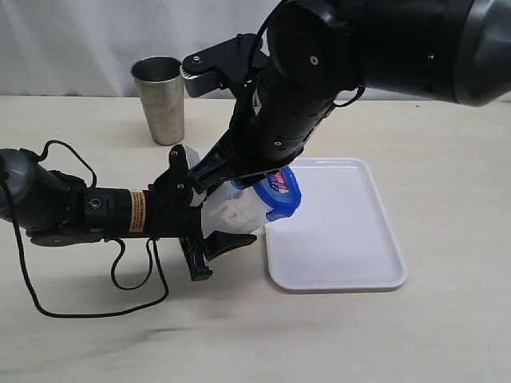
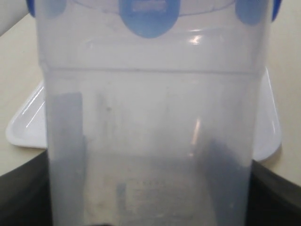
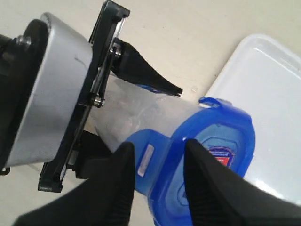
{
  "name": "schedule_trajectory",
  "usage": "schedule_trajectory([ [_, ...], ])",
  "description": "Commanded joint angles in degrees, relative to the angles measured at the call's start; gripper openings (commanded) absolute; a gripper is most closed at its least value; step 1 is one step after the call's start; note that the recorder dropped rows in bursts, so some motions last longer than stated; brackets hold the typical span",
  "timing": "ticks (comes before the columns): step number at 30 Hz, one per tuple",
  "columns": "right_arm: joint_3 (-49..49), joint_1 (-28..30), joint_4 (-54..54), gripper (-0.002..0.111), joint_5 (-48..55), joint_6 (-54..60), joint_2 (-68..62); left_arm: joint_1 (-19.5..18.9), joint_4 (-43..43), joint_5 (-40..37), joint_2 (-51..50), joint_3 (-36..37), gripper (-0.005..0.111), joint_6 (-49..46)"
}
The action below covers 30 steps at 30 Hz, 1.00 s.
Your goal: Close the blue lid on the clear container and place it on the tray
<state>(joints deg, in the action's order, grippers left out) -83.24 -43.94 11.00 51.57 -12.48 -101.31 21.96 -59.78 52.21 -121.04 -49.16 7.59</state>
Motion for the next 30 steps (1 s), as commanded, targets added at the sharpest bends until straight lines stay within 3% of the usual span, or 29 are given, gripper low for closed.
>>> schedule_trajectory([
  [1, -0.03, -1.58, 0.59, 0.029, 2.12, 0.10, -3.02, 0.08, 0.52, 1.25, 0.88, -0.25, 0.000, 0.35],
  [19, -0.03, -1.58, 7.76, 0.031, 5.66, -3.27, -7.54, 0.08, 0.28, 2.10, 0.88, -0.25, 0.000, 1.05],
  [30, -1.67, -4.87, 13.09, 0.031, 6.66, -4.73, -9.10, 0.08, -1.07, 2.46, 0.88, -0.25, 0.000, 1.05],
])
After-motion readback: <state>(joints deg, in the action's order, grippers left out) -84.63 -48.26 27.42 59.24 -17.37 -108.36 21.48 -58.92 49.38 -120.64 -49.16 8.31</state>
